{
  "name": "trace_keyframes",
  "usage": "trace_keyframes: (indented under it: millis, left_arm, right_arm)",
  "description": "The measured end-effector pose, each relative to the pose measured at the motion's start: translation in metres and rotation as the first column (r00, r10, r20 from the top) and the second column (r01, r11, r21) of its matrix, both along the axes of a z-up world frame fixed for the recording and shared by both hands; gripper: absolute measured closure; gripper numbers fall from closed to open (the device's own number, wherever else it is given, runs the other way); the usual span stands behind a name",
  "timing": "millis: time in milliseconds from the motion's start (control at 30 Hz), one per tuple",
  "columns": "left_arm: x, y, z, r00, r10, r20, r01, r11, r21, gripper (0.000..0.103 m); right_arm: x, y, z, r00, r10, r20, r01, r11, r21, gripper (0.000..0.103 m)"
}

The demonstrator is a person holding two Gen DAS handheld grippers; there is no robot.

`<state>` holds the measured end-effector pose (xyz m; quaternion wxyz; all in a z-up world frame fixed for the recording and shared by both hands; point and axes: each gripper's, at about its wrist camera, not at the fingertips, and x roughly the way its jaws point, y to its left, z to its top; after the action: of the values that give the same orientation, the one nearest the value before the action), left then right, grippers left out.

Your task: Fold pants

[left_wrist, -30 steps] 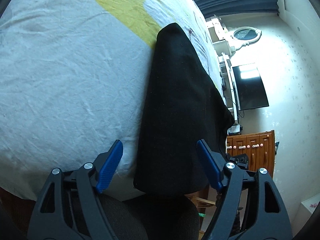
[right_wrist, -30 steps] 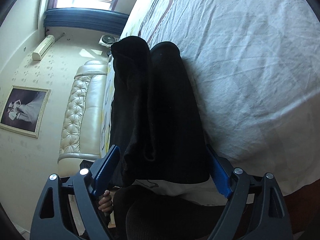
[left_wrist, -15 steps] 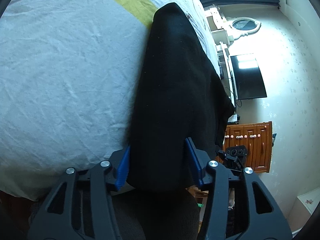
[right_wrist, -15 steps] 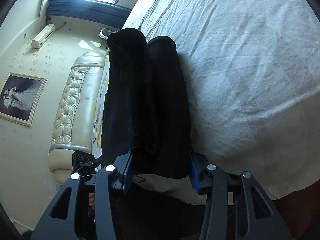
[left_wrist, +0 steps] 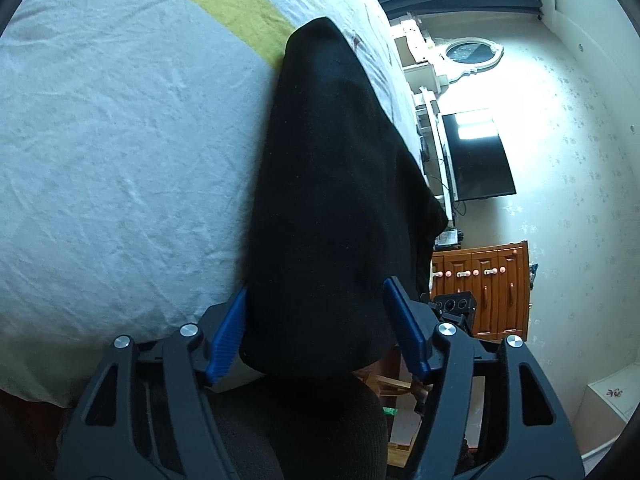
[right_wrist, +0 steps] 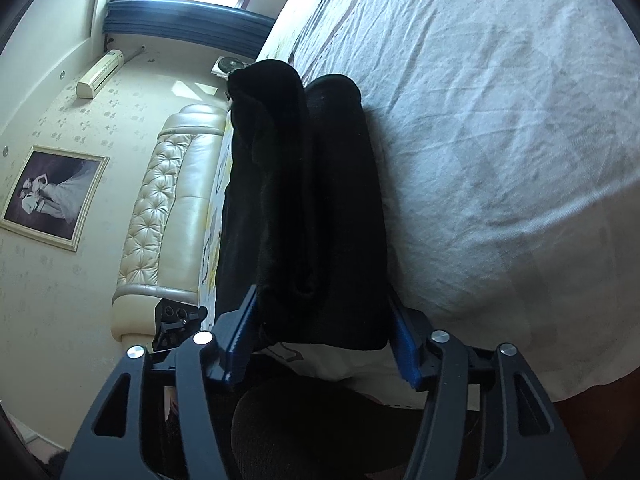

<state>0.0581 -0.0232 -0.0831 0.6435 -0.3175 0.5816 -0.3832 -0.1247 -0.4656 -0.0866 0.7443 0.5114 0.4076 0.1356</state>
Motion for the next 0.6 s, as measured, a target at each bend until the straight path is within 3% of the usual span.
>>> trace_keyframes:
  millis: [100,200,333,600]
  left_arm:
    - [0.009,0.007,0.006,1.0,0.004,-0.004,-0.004,1.0,-0.024,0.034]
    - [0.028,0.011,0.012,0.997,0.031,0.066,-0.029,0.999,-0.02,0.034]
    - [0.06,0.008,0.018,0.99,0.053,0.127,-0.05,0.998,-0.029,0.034]
    - [0.1,-0.03,-0.006,0.995,-0.01,0.094,0.01,1.0,0.003,0.033]
  right_arm:
    - [-0.002,-0.015,0.023,0.999,-0.017,0.027,0.019,0.996,-0.088,0.027]
    - [0.008,-0.032,0.035,0.997,-0.049,0.059,0.056,0.991,-0.122,0.023]
    - [0.042,-0.041,0.033,0.996,-0.043,0.082,0.05,0.995,-0.084,0.023]
    - [0.105,-0.041,0.017,0.999,-0.011,0.053,0.018,0.99,-0.14,0.023]
